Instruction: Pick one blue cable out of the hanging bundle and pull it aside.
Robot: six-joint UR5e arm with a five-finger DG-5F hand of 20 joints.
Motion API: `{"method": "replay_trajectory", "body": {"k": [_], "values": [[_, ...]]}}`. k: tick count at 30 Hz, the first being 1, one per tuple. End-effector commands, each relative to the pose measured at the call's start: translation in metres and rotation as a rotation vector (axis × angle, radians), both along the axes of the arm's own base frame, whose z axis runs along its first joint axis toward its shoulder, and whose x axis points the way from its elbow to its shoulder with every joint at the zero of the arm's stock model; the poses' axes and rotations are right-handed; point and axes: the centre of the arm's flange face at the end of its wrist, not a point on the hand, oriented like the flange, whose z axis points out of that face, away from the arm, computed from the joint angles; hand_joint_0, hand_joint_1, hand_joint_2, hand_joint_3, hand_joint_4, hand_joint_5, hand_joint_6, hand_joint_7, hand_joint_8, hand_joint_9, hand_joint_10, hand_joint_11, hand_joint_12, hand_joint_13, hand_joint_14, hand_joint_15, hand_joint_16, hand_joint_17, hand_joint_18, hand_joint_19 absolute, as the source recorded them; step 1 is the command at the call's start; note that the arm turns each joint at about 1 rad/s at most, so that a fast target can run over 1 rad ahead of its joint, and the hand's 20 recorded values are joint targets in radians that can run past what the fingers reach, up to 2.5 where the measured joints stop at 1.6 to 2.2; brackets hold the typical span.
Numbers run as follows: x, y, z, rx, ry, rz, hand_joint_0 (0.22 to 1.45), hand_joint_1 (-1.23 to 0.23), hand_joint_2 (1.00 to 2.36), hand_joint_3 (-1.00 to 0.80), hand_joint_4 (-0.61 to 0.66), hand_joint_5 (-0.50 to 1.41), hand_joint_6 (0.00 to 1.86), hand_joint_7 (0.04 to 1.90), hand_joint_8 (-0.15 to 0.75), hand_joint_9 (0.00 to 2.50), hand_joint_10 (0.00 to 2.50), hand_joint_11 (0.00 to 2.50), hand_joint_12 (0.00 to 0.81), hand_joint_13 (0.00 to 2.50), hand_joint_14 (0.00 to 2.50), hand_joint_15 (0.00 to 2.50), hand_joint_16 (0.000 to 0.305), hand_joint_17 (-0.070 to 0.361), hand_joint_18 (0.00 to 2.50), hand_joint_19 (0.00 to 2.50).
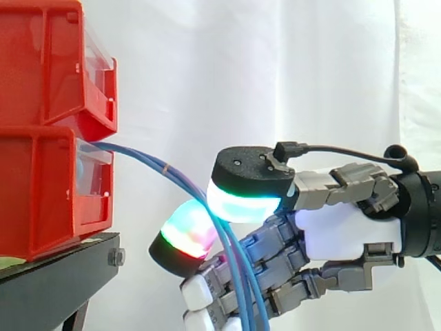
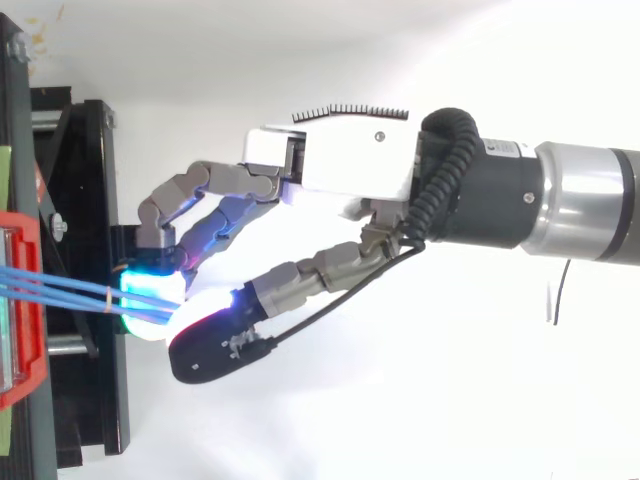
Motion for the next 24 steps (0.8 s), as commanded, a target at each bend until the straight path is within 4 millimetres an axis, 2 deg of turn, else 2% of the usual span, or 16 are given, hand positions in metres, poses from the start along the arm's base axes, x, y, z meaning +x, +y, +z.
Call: {"method": "replay_trajectory", "body": {"k": [1, 2, 3, 4, 8, 11, 12, 16, 24], "values": [[-0.0011, 0.0026, 0.0043, -0.001, 0.004, 0.005, 0.68, -0.9, 1.02, -0.29, 0.06, -0.21, 0.93, 0.84, 0.282, 0.76, 0.01, 0.44, 0.375, 0.69, 0.01, 0.39, 0.047, 0.105, 0.65, 0.51], [-0.0016, 0.0026, 0.0048, 0.001, 0.004, 0.005, 0.68, -0.9, 1.01, -0.31, 0.06, -0.21, 0.93, 0.84, 0.281, 0.76, 0.01, 0.44, 0.376, 0.69, 0.01, 0.4, 0.047, 0.105, 0.65, 0.51], [-0.0014, 0.0026, 0.0049, 0.001, 0.002, 0.005, 0.7, -0.91, 1.0, -0.47, 0.1, -0.2, 0.93, 0.82, 0.28, 0.77, 0.01, 0.45, 0.374, 0.69, 0.01, 0.4, 0.046, 0.104, 0.66, 0.51], [-0.001, 0.0027, 0.0056, 0.001, 0.001, 0.005, 0.68, -0.91, 1.0, -0.5, 0.1, -0.2, 0.92, 0.81, 0.28, 0.78, 0.01, 0.46, 0.374, 0.7, 0.01, 0.39, 0.046, 0.103, 0.67, 0.51], [-0.0012, 0.0026, 0.0055, 0.01, 0.001, 0.005, 0.58, -0.87, 1.0, -0.5, 0.11, -0.19, 0.92, 0.83, 0.297, 0.84, 0.01, 0.48, 0.379, 0.72, 0.02, 0.42, 0.046, 0.104, 0.68, 0.54], [-0.0017, 0.0014, 0.0048, 0.024, 0.001, 0.003, 0.49, -0.75, 1.0, -0.5, 0.12, -0.16, 0.9, 0.86, 0.333, 0.93, 0.01, 0.47, 0.401, 0.76, 0.02, 0.43, 0.051, 0.116, 0.73, 0.55], [-0.0014, 0.0003, 0.0055, 0.025, 0.0, 0.001, 0.47, -0.65, 1.0, -0.5, 0.13, -0.14, 0.88, 0.9, 0.34, 0.97, 0.01, 0.47, 0.411, 0.79, 0.01, 0.42, 0.053, 0.12, 0.75, 0.57], [-0.0014, 0.0003, 0.0055, 0.03, -0.001, 0.001, 0.47, -0.53, 1.0, -0.5, 0.12, -0.13, 0.88, 0.92, 0.355, 1.02, 0.01, 0.47, 0.413, 0.82, 0.02, 0.44, 0.054, 0.122, 0.77, 0.58], [0.0004, -0.0016, 0.0047, 0.025, -0.014, -0.009, 0.49, -0.53, 1.0, -0.5, 0.12, -0.13, 0.87, 0.92, 0.351, 1.02, 0.02, 0.47, 0.411, 0.83, 0.02, 0.45, 0.053, 0.119, 0.77, 0.6]]}}
